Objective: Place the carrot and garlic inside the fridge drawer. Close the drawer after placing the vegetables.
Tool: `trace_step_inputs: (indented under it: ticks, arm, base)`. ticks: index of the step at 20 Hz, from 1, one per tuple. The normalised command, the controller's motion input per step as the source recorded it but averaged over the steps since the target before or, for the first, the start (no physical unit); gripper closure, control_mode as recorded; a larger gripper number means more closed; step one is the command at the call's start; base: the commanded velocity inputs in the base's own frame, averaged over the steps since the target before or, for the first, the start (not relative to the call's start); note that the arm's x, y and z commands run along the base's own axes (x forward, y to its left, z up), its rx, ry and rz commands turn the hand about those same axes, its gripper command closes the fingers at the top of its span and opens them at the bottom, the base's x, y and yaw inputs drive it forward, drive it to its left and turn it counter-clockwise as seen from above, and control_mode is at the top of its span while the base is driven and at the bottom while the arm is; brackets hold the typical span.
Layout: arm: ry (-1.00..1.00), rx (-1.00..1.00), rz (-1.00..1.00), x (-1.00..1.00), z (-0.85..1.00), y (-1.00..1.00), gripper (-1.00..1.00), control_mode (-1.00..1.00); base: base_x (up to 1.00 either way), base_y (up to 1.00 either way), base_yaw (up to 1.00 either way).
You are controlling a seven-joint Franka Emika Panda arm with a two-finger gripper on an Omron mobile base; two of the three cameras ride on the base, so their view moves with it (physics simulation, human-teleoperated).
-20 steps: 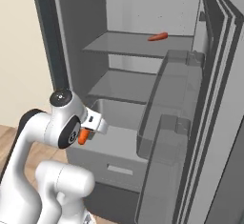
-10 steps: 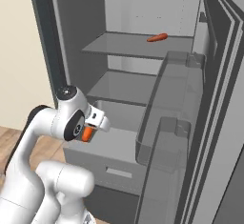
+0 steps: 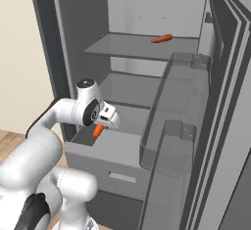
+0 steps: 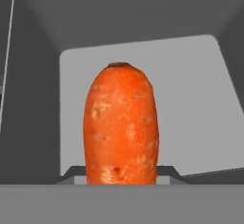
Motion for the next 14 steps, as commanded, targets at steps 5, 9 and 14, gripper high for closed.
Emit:
trace_step_inputs:
  ticks: [5,9,14]
  arm:
    - [-0.02,0.09,-0.02,0.15,-0.91,-0.24,1.0,-1.0]
    - [0.0,0.04,0.0,0.09,-0.78,-0.38,1.0,-1.0]
    - [0.04,0.0,0.0,-0.03,-0.65,-0.09,1.0,-1.0]
  base:
    - [0.0,0.0,0.0]
    - [0.0,0.0,0.0]
    - [0.0,0.0,0.0]
